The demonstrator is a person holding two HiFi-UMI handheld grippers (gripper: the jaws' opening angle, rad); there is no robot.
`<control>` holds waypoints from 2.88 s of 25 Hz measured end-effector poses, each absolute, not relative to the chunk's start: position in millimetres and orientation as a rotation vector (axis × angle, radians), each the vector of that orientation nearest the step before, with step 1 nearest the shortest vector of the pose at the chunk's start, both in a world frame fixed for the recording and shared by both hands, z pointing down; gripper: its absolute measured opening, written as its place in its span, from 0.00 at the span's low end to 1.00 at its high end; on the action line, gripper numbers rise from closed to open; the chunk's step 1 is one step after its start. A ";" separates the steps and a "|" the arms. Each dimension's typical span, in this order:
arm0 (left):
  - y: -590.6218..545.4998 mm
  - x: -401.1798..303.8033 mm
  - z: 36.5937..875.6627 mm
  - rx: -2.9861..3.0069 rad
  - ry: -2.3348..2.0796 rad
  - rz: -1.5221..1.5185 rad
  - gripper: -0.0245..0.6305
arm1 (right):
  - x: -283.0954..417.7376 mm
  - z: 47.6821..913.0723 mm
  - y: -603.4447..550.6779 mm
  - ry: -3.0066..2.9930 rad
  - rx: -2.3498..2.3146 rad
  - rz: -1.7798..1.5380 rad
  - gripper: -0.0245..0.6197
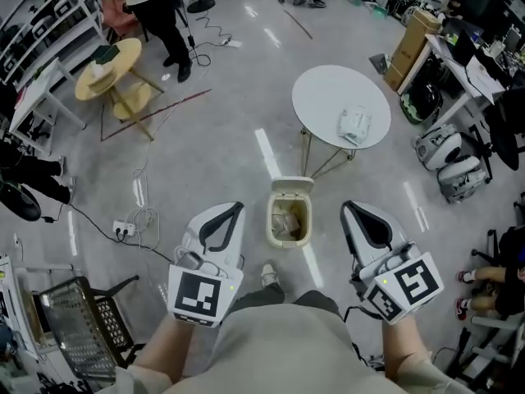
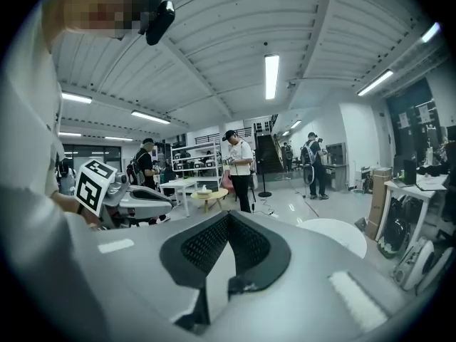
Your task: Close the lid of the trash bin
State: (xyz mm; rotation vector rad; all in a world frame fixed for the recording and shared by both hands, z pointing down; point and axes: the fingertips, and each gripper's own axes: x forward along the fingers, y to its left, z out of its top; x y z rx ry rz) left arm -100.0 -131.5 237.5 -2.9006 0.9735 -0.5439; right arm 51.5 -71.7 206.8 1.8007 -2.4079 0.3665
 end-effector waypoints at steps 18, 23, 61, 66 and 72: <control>-207.5 -76.8 290.9 -2.949 1.051 -0.658 0.04 | 87.9 280.8 -167.5 -2.385 1.687 0.619 0.04; -232.8 -65.2 318.0 -2.930 1.089 -0.715 0.04 | 101.4 331.9 -208.4 -2.361 1.664 0.693 0.04; -250.6 -56.5 637.9 -3.177 1.189 -1.317 0.04 | 110.8 728.4 -229.4 -1.869 1.339 1.377 0.04; -224.0 -57.7 671.6 -3.249 1.182 -1.377 0.04 | 85.5 752.8 -163.3 -1.835 1.163 1.577 0.04; -183.7 -63.8 733.7 -3.278 1.109 -1.552 0.04 | 59.9 828.6 -80.1 -1.712 1.027 1.607 0.04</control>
